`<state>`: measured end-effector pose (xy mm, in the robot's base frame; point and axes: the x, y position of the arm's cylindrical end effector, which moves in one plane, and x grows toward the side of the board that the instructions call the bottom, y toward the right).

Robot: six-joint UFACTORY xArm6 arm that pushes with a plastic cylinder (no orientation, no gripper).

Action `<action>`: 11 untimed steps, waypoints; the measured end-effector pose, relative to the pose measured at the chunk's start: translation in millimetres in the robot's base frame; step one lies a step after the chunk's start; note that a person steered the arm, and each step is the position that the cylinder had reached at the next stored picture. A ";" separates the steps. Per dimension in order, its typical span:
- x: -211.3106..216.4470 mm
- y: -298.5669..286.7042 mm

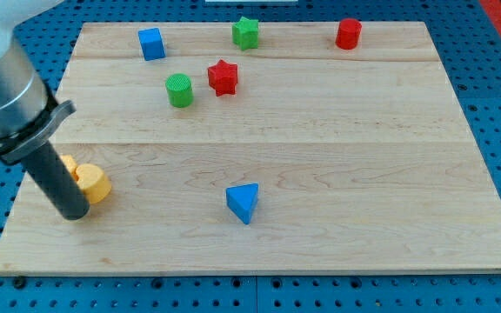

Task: Move red star towards the right center

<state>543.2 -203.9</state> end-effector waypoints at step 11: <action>-157.8 52.1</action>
<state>385.4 -151.8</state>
